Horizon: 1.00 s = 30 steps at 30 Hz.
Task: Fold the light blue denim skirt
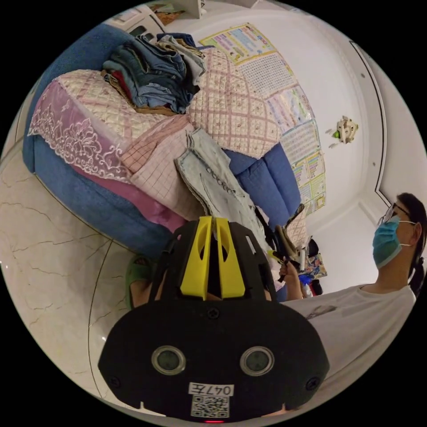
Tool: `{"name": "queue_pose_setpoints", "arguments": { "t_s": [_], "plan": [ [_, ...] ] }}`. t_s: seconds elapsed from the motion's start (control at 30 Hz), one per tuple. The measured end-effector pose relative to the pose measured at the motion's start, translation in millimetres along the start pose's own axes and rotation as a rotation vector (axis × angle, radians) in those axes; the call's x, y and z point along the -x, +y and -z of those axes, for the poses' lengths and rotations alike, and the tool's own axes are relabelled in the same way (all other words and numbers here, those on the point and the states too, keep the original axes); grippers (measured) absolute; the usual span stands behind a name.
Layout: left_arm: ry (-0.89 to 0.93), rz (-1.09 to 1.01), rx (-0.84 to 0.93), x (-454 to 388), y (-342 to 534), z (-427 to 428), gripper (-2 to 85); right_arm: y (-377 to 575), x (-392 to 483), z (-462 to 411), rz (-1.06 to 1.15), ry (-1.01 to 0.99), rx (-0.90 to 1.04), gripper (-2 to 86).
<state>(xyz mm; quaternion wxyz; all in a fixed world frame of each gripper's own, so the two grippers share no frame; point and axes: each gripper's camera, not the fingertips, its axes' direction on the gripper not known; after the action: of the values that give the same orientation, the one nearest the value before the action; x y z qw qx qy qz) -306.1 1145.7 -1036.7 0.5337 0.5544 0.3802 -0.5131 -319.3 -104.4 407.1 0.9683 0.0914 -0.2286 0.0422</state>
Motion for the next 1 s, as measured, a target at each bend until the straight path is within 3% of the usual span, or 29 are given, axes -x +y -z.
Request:
{"name": "queue_pose_setpoints", "arguments": {
  "t_s": [0.2,0.27,0.33,0.5,0.67,1.0],
  "plan": [
    [-0.377,-0.011,0.041,28,5,-48,5.3,-112,128,-21,0.321,0.023,-0.073,3.9],
    [-0.53,-0.145,0.025,4,-14,-58,5.9,-167,189,-49,0.485,-0.042,-0.058,2.6],
    [-0.563,-0.294,0.02,-21,-37,-77,5.4,-212,237,-74,0.601,-0.1,-0.054,1.9],
    [-0.385,-0.649,0.075,-79,-124,-176,4.4,-339,366,-164,0.856,-0.205,-0.024,1.8],
    [-0.491,-0.889,0.291,-75,-212,-344,6.0,-463,443,-277,0.895,-0.224,0.12,2.3],
    [-0.345,-0.932,0.644,-4,-270,-510,7.4,-573,479,-376,0.898,-0.252,0.261,1.8]
  ]
}}
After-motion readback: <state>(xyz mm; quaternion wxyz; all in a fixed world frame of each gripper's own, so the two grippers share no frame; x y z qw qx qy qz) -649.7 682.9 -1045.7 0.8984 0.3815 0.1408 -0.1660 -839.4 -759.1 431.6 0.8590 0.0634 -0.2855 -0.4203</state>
